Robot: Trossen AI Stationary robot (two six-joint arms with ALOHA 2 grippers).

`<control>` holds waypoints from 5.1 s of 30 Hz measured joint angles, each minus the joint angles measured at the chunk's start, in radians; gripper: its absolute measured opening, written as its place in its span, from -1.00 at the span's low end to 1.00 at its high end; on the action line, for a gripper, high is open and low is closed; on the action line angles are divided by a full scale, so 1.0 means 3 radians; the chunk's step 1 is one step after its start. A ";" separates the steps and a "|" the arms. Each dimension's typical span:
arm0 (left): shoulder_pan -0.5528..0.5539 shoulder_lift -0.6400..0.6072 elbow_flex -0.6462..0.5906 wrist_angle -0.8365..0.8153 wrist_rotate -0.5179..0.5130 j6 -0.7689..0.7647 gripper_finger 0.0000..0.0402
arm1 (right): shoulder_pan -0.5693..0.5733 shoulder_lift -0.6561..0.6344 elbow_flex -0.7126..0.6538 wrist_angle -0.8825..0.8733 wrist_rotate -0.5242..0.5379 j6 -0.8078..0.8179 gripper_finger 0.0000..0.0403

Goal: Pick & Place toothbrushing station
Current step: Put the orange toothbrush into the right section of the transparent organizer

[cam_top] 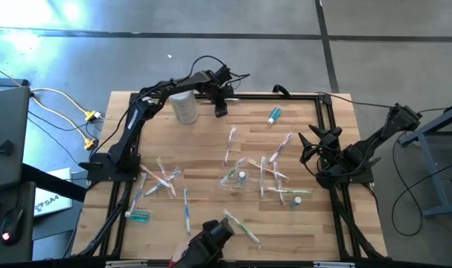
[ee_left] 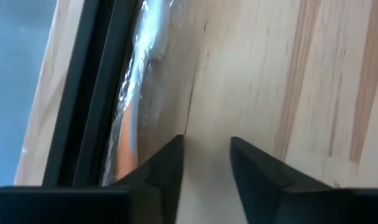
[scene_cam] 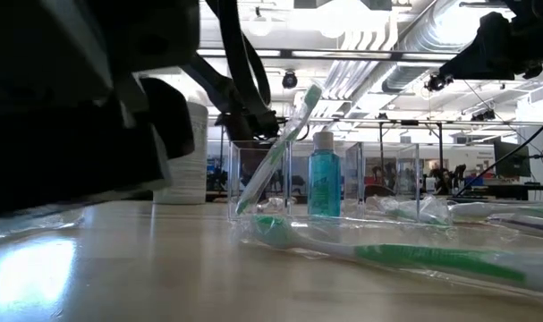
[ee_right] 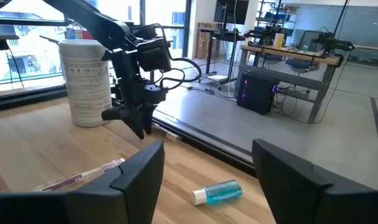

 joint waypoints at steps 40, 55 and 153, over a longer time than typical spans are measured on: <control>-0.0273 0.0027 0.0323 -0.0122 -0.0422 0.0610 0.21 | -0.0001 0.0000 0.0000 0.0000 -0.0013 0.0000 0.17; -0.0302 -0.0139 0.0326 -0.0024 -0.0644 0.0632 0.21 | -0.0001 -0.0001 0.0000 0.0000 -0.0013 0.0001 0.17; -0.0050 0.0067 0.0337 -0.0290 0.0020 0.0137 0.21 | -0.0483 0.0492 -0.0001 0.0017 -0.0098 0.0027 0.17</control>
